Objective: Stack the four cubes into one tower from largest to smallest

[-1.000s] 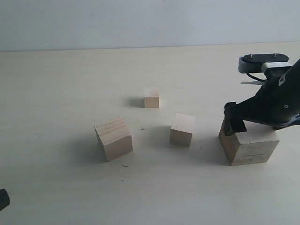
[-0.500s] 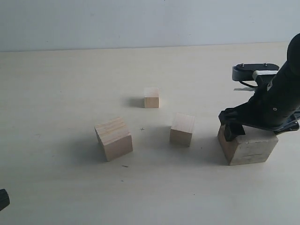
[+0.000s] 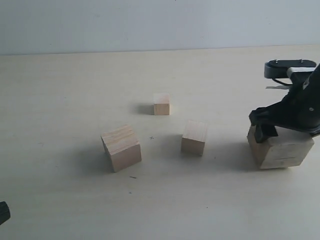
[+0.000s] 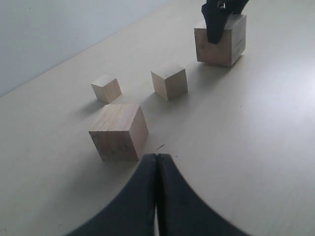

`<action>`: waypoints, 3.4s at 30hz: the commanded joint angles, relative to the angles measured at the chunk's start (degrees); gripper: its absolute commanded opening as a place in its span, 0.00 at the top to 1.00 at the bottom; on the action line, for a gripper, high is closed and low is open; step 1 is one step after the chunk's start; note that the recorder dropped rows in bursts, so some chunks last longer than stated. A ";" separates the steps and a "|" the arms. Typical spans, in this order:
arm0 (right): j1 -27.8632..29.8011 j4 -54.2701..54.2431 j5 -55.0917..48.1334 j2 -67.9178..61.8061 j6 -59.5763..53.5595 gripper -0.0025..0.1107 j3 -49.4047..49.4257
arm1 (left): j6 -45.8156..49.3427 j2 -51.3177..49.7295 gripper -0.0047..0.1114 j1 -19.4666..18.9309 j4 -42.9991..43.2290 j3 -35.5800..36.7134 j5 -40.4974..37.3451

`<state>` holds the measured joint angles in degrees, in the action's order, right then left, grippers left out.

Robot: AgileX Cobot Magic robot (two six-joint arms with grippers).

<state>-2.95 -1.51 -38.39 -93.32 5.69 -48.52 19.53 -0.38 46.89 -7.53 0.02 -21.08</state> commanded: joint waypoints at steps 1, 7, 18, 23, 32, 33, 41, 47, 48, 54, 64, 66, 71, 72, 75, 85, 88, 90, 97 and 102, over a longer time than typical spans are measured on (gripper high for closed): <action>5.08 3.56 -2.32 3.74 0.12 0.94 -0.43 | -0.21 0.38 0.96 -0.09 -0.19 -0.02 0.35; 13.42 3.75 3.58 6.92 0.64 0.94 6.85 | -0.21 0.38 0.96 -0.09 -0.19 -0.02 0.35; 7.88 -10.20 7.08 7.02 -13.00 0.94 6.74 | -0.21 0.38 0.96 -0.09 -0.19 -0.02 0.35; 2.04 -10.52 4.99 7.21 -13.00 0.94 6.74 | -0.21 0.38 0.96 -0.09 -0.19 -0.02 0.35; -3.06 -9.87 5.67 7.14 -8.44 0.94 6.74 | -0.21 0.38 0.96 -0.09 -0.19 -0.02 0.35; -3.06 -9.35 5.78 6.77 -7.93 0.94 6.61 | -0.21 0.38 0.96 -0.09 -0.19 -0.02 0.35; -3.82 1.10 -0.69 3.84 5.30 0.94 -0.24 | -0.21 0.38 0.96 -0.09 -0.19 -0.02 0.35; -7.09 3.61 -1.13 1.65 8.64 0.94 -2.97 | -0.21 0.38 0.96 -0.09 -0.19 -0.02 0.35; -7.09 3.61 -1.33 0.89 9.02 0.94 -3.33 | -0.21 0.38 0.96 -0.09 -0.19 -0.02 0.35; -7.09 3.61 -0.02 -2.50 11.63 0.94 -3.41 | -0.21 0.38 0.96 -0.09 -0.19 -0.02 0.35; -7.09 6.42 2.55 -2.71 17.46 0.94 -3.41 | -0.21 0.38 0.96 -0.09 -0.19 -0.02 0.35; -7.09 6.43 2.55 -2.71 18.01 0.94 -3.41 | -0.21 0.38 0.96 -0.09 -0.19 -0.02 0.35; -7.09 6.32 1.87 -4.61 17.95 0.94 -3.29 | -0.21 0.38 0.96 -0.09 -0.19 -0.02 0.35; -7.09 6.32 1.75 -4.91 17.95 0.94 -3.29 | -0.21 0.38 0.96 -0.09 -0.19 -0.02 0.35; -7.09 6.32 2.14 -5.45 17.95 0.94 -3.29 | -0.21 0.38 0.96 -0.09 -0.19 -0.02 0.35; -7.09 2.79 2.11 -4.50 13.95 0.50 -3.29 | -0.21 0.38 0.96 -0.09 -0.19 -0.02 0.35; -7.09 2.79 2.10 -4.50 13.95 0.34 -3.29 | -0.21 0.38 0.96 -0.09 -0.19 -0.02 0.35; -7.09 2.79 2.10 -4.27 13.95 0.27 -3.29 | -0.21 0.38 0.96 -0.09 -0.19 -0.02 0.35; -7.09 2.53 3.16 -0.43 15.48 0.25 -3.29 | -0.21 0.38 0.96 -0.09 -0.19 -0.02 0.35; -7.09 2.53 0.32 3.36 16.05 0.25 -3.29 | -0.21 0.38 0.96 -0.09 -0.19 -0.02 0.35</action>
<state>-9.91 0.98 -36.87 -91.43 21.21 -51.62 19.53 -0.38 46.89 -7.53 0.02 -21.08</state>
